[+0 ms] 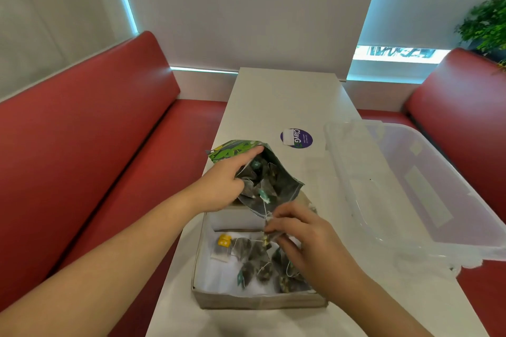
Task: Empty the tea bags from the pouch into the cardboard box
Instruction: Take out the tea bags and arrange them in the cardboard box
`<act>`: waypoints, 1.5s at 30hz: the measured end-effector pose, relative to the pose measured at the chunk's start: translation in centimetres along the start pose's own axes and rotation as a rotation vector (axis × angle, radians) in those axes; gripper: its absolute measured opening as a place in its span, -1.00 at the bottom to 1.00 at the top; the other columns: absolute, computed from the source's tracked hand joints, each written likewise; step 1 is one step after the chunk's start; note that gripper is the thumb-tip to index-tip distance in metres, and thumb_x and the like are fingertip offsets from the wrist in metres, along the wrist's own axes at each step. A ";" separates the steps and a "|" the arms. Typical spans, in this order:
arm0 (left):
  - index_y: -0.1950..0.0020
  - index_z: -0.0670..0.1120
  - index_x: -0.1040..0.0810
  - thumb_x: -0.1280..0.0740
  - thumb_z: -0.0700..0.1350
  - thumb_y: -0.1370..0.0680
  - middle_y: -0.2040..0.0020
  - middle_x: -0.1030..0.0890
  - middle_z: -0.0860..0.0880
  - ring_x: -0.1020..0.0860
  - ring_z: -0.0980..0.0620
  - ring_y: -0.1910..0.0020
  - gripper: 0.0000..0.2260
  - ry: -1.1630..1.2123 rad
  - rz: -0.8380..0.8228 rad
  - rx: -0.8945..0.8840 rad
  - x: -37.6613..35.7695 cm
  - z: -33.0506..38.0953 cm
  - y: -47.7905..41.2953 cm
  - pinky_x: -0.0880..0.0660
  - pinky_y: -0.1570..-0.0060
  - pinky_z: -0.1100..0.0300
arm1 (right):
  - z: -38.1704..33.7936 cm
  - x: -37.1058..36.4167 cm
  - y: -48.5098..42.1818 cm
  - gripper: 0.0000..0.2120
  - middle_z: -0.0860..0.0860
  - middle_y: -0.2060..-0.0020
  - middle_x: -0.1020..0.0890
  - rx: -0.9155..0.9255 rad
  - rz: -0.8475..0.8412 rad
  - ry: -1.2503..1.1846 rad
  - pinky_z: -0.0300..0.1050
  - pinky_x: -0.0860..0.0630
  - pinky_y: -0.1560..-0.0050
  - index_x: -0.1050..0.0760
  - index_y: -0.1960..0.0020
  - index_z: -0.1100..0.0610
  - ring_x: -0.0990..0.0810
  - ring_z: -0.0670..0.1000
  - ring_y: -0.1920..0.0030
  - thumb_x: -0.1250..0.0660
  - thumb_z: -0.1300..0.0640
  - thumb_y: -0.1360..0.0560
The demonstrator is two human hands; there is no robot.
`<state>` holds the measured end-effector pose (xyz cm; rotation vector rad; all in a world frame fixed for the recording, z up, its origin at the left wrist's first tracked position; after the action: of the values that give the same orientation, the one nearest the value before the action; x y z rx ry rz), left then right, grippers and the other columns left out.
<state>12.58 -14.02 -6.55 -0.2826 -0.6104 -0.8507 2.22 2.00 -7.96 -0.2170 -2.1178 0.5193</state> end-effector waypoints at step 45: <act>-0.53 0.05 -0.17 -0.13 -0.48 -0.44 -0.52 -0.21 0.11 -0.11 0.27 -0.44 -0.27 0.018 -0.019 -0.003 -0.3 -0.4 -0.4 -0.02 -0.15 0.72 | 0.1 -1.1 0.7 -0.91 -0.10 0.08 -0.53 -0.083 -0.171 0.029 -0.34 -0.48 0.14 -0.61 0.04 0.04 -0.50 -0.18 0.16 -0.39 0.16 -0.46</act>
<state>12.30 -14.26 -7.09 -0.2721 -0.5955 -0.8723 2.73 2.27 -9.11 -0.0879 -2.1086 0.3261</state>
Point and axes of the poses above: each hand's wrist, its own y-axis away from the middle knuckle, its own x-axis out of the back of the hand, z = x × y, the point moved 4 cm from there along -y, towards the middle knuckle
